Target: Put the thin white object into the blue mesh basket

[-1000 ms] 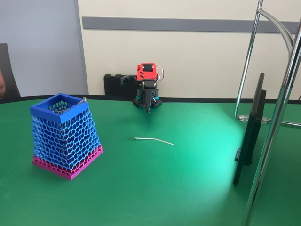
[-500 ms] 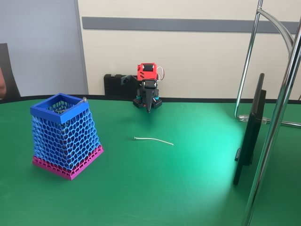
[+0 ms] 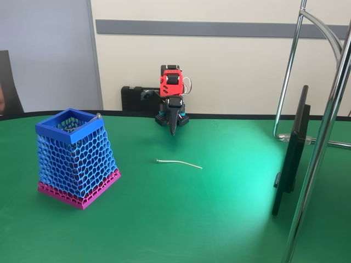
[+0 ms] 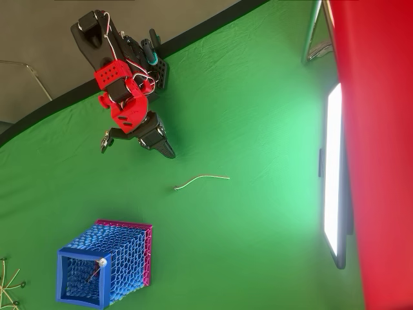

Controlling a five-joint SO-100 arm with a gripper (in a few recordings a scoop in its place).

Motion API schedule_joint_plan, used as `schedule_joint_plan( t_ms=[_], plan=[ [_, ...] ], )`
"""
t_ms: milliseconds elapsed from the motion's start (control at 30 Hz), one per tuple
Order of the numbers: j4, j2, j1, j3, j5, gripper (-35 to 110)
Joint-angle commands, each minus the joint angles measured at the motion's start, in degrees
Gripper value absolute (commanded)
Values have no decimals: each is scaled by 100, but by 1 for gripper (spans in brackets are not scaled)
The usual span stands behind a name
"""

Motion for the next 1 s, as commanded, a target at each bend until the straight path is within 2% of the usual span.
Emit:
schedule_joint_plan(
  t_ms=[0,633,967],
  plan=[
    [-105,-659,26,-615,9,1],
    [18,-5106,606,-3665,422,2],
    [1046,-6838,800,-5458,712,8]
  ],
)
